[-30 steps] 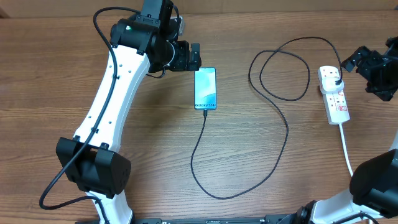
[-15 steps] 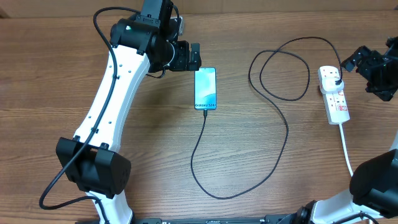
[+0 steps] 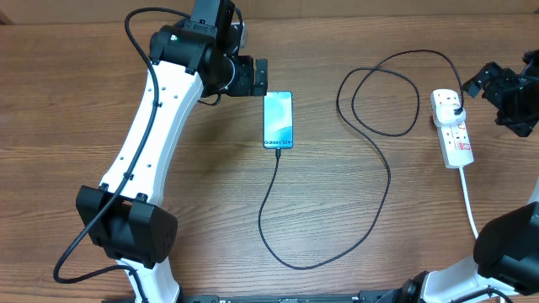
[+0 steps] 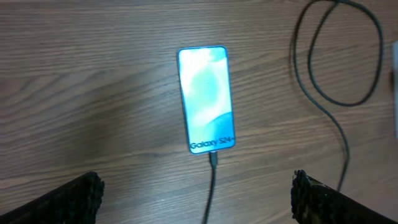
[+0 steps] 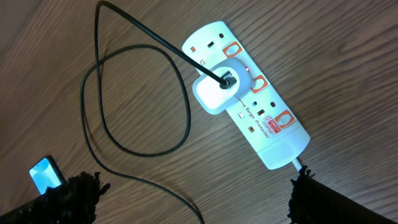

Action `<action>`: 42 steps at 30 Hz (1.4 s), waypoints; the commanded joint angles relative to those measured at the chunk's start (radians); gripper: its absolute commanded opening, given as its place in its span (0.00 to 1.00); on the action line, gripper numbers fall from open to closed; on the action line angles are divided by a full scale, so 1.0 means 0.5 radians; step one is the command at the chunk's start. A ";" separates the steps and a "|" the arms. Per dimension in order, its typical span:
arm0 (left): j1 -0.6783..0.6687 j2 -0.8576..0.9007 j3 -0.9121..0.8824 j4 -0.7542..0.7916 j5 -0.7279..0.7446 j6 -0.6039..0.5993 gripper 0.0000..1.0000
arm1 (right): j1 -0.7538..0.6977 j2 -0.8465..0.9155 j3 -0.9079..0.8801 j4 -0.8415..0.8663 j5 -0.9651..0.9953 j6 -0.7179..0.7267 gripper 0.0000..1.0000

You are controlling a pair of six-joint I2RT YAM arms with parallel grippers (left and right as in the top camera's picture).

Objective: Plug charger to phone and switch on socket

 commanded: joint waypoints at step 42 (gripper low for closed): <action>0.356 -2.728 -3.593 2.920 -0.689 -0.395 1.00 | 0.011 -0.024 0.051 0.007 -0.012 0.007 1.00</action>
